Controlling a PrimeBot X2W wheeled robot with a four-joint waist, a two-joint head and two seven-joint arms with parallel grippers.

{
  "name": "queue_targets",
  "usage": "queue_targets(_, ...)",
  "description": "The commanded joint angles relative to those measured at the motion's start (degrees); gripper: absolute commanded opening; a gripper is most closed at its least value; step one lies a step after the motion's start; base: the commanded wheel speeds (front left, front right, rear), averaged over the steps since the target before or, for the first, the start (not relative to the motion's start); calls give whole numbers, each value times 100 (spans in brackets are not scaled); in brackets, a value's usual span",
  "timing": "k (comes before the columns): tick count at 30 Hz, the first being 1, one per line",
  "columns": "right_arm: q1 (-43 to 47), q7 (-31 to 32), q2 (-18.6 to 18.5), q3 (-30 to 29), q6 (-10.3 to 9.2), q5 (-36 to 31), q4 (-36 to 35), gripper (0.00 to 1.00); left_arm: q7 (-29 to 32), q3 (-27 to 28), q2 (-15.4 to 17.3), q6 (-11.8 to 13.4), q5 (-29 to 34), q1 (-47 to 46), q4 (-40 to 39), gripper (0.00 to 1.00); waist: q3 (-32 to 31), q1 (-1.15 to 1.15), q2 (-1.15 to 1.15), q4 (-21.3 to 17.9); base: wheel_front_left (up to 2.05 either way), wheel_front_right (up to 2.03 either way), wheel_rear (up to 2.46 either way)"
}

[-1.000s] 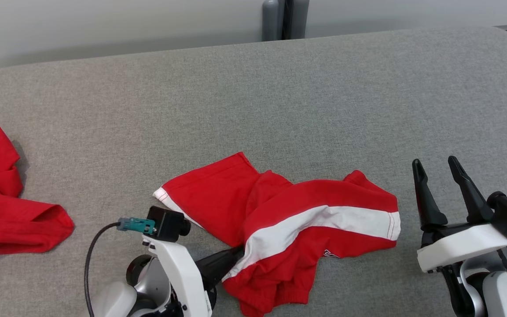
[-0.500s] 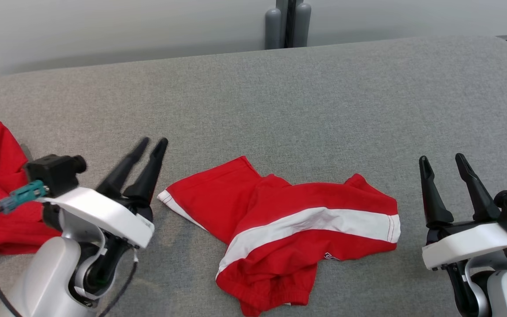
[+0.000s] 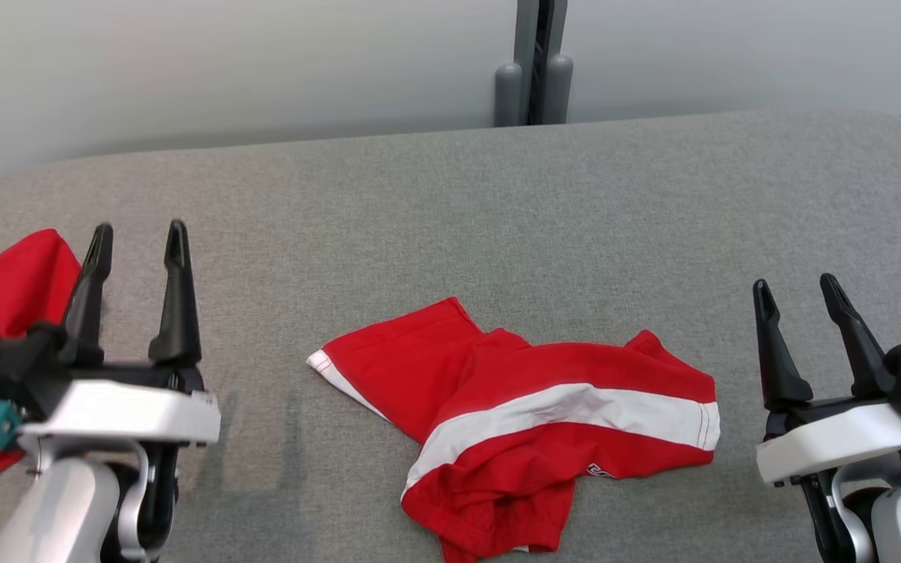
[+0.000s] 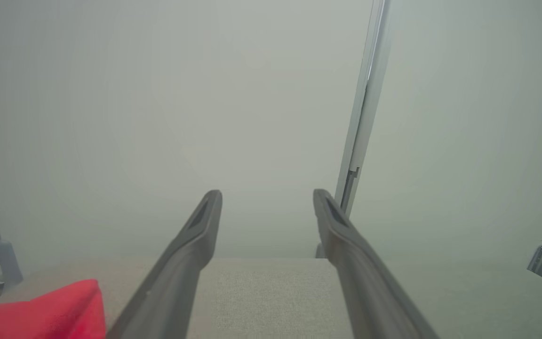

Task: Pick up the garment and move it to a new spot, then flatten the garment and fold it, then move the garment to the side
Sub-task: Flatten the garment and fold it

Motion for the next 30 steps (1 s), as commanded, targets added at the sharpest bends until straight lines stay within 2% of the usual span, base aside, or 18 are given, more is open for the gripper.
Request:
queue_targets(1, 79, 17, -21, -13, 0, -76, -41, 100, -63, 27, 103, 84, 151, 247, -148, 100, -96, 0, 0, 56, 0, 0, 0)
queue_targets(7, 247, 89, -22, -15, 0, -148, -103, 100, -105, 26, 300, 265, 418, 797, -399, 100, -275, 0, 0, 136, 0, 0, 0)
queue_targets(12, 454, 187, -22, -13, 0, -173, -145, 100, 90, -139, 410, 410, 538, 1230, -596, 100, -473, 0, 0, 180, 0, 0, 0)
queue_targets(19, 781, 324, -22, -41, 0, -188, -270, 100, 384, -327, 434, 381, 399, 1569, -706, 100, -698, 0, 0, 181, 0, 0, 0)
queue_targets(24, 882, 390, -22, -85, 0, -190, -356, 100, 454, -380, 435, 288, 298, 1560, -604, 100, -733, 0, 0, 177, 0, 0, 0)
queue_targets(30, 892, 401, -22, -92, 0, -156, -383, 100, 454, -399, 429, 290, 300, 1481, -532, 100, -739, 0, 0, 175, 0, 0, 0)
